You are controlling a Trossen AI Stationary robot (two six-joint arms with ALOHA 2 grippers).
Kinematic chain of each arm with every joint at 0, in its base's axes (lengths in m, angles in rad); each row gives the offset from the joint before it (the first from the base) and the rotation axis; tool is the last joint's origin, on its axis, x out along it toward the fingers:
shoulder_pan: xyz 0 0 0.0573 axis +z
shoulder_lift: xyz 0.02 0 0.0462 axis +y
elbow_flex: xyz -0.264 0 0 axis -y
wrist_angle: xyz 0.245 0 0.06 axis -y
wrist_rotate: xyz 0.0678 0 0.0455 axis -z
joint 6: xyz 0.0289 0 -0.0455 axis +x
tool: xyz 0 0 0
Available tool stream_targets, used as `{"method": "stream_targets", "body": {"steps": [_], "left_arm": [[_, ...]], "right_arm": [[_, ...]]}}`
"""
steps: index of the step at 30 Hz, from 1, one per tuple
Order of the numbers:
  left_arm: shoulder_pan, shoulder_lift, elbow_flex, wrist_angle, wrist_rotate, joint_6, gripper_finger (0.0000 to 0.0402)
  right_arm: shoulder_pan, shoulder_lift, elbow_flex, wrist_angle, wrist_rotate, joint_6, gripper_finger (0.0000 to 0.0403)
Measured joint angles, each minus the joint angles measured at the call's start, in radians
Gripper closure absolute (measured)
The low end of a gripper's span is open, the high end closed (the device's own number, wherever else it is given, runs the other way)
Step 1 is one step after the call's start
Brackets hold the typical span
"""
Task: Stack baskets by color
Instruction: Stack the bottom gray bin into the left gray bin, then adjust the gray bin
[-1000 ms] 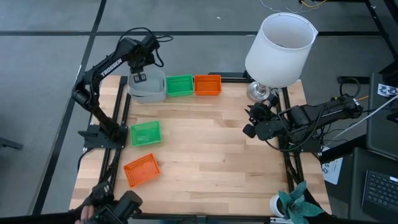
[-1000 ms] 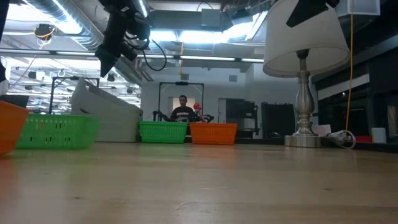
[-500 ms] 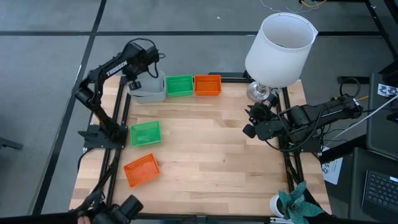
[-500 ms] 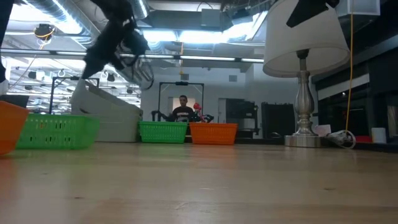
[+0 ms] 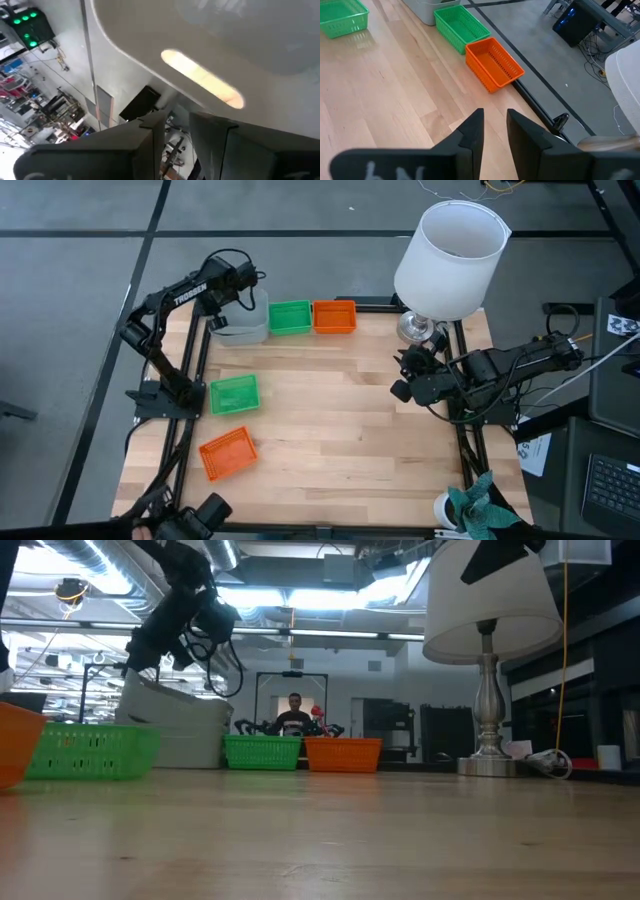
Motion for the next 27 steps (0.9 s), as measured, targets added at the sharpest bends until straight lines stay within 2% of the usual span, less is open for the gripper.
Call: {"method": "stream_targets", "body": {"steps": [7, 12, 14, 16, 20, 22, 24, 27], "left_arm": [[0.004, 0.005, -0.038, 0.024, 0.094, -0.001, 0.0319], [-0.009, 0.003, -0.014, 0.031, 0.055, -0.024, 0.0319], [-0.024, -0.005, 0.02, 0.033, 0.101, -0.029, 0.032], [-0.039, -0.019, 0.056, 0.048, 0.215, -0.025, 0.0322], [-0.071, -0.042, 0.097, 0.153, 0.582, 0.032, 0.033], [-0.09, -0.039, 0.094, 0.18, 0.703, 0.029, 0.0334], [-0.116, -0.039, 0.071, 0.191, 0.711, 0.034, 0.0339], [-0.15, -0.033, 0.008, 0.257, 0.577, 0.044, 0.0344]], "right_arm": [[0.0, 0.0, 0.0, -0.01, -0.02, 0.0, 0.0319], [0.0, 0.005, 0.0, -0.011, -0.019, 0.0, 0.0319], [0.0, 0.005, 0.0, -0.011, -0.019, 0.0, 0.0319], [0.0, 0.005, 0.0, -0.011, -0.018, 0.0, 0.0319], [0.0, 0.005, 0.0, -0.011, -0.018, 0.0, 0.0319], [0.0, 0.005, 0.0, -0.011, -0.018, 0.0, 0.0319], [0.0, 0.005, 0.0, -0.011, -0.018, 0.0, 0.0319], [0.0, 0.005, 0.0, -0.012, -0.019, 0.0, 0.0319]]}}
